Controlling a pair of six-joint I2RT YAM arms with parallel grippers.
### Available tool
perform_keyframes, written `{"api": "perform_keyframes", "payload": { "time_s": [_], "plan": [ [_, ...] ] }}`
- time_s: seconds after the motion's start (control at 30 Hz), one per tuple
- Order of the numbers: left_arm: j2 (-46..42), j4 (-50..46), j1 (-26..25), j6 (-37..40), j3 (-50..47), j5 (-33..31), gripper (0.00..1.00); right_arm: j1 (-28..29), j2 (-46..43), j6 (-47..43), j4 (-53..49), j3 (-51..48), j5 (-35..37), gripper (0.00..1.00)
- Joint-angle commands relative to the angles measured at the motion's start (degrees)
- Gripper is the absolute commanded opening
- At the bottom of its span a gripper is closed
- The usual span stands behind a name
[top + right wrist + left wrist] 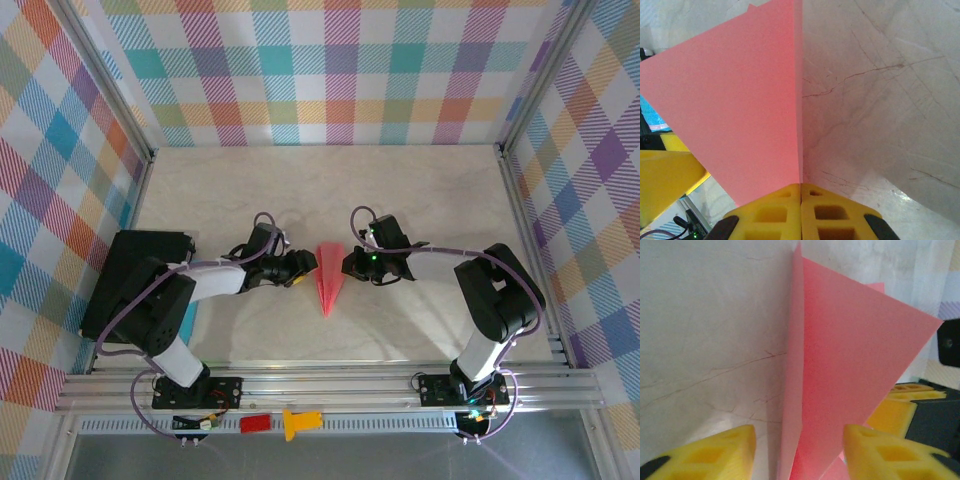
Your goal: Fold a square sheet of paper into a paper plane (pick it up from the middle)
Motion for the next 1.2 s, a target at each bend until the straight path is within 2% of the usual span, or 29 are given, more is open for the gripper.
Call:
{"api": "perform_keyframes", "payload": {
  "time_s": [0.0,0.23,0.37,0.53,0.83,1.17],
  "plan": [
    [2.9,-0.3,-0.7,1.6,3.4,2.0,0.39,-0.2,-0.6,-0.4,1.3,-0.7,0.0,0.06],
    [5.4,-2.9,-0.7,3.6,6.4,-0.7,0.09,-0.4,-1.4,-0.2,1.6,-1.2,0.2,0.05],
    [2.4,-4.7,-0.3,4.7,5.7,-4.9,0.03,-1.1,-3.3,0.3,2.6,-2.3,0.6,0.04],
    [-1.3,-6.2,0.1,4.9,3.6,-8.0,0.01,-1.7,-3.9,0.9,4.0,-3.1,0.8,0.04],
    [-1.6,-5.4,0.3,2.1,1.0,-10.2,0.02,-2.0,-1.3,2.2,6.5,-4.2,1.0,0.03],
    [0.3,-4.8,0.3,1.3,-0.2,-9.4,0.07,-2.1,1.2,2.3,7.0,-4.2,0.2,0.04]
  ]
}}
